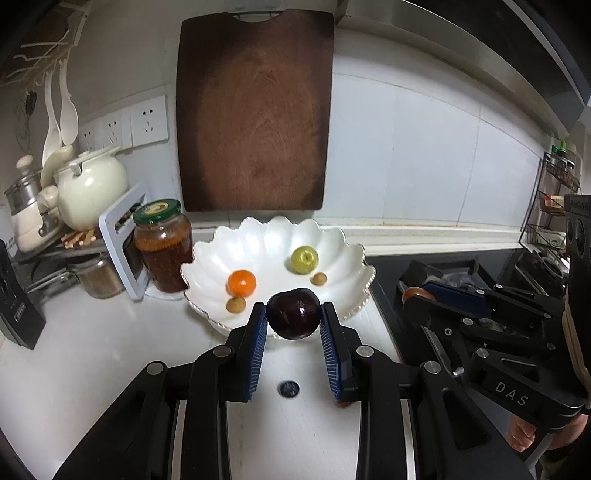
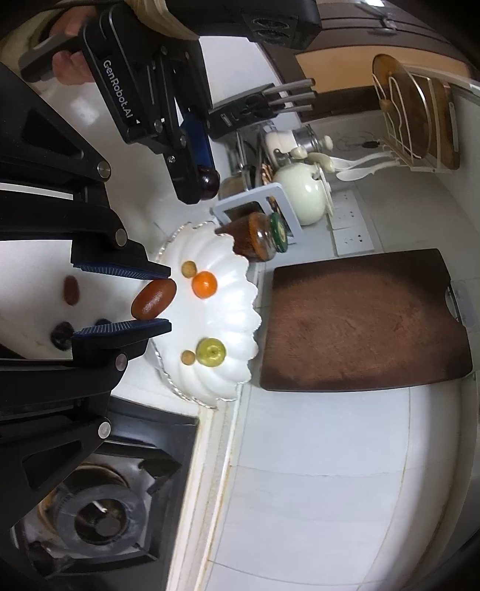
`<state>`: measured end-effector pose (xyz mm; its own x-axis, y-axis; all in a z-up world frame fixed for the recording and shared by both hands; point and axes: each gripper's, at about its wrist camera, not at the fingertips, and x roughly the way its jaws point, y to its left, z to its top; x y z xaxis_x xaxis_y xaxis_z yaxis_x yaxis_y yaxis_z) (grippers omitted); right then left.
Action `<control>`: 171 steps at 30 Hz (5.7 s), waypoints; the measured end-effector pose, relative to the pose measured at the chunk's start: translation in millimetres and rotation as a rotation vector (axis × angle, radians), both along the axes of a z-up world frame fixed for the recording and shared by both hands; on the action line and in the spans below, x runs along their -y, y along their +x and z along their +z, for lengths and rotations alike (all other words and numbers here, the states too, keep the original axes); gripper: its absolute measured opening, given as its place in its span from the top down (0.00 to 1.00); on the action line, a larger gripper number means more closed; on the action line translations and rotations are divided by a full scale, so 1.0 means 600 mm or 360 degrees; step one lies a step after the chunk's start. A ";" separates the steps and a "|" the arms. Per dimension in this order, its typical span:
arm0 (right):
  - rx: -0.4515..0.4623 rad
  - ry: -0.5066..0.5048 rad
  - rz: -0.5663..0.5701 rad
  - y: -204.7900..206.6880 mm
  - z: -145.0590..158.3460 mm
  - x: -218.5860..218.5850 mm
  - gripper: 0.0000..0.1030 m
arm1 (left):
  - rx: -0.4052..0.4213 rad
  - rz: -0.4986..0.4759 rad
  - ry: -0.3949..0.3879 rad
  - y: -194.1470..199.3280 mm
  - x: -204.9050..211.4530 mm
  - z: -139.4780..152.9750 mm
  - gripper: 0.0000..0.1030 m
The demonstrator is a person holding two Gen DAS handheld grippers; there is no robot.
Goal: Organize fruits
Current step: 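Carry the plum and the date up and over the white bowl, then open both tools to drop the plum and date into the bowl, then withdraw both tools from the bowl toward the remaining dark fruits, then grasp a blueberry with the left tool while the right tool grasps a dark plum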
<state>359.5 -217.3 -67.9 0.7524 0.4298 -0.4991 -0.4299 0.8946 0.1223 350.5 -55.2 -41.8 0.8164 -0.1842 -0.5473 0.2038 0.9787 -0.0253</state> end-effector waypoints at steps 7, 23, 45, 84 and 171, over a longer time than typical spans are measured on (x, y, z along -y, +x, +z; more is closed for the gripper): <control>0.0031 -0.0003 -0.0030 0.033 0.011 -0.003 0.78 | 0.0020 0.0040 -0.0008 0.031 -0.005 0.011 0.71; -0.0004 -0.0045 -0.0058 0.139 0.027 -0.021 0.78 | -0.0070 0.0063 -0.0064 0.135 -0.013 0.023 0.72; -0.0327 -0.0197 -0.0102 0.322 -0.038 -0.053 0.77 | -0.0430 0.0046 -0.0020 0.323 -0.012 -0.041 0.71; -0.0160 -0.0224 -0.0271 0.202 0.036 -0.009 0.54 | -0.0131 0.0171 0.0219 0.167 -0.010 0.049 0.40; -0.0376 -0.0270 -0.0349 -0.007 -0.122 -0.009 0.54 | -0.0348 -0.0143 0.0138 0.014 -0.024 -0.139 0.36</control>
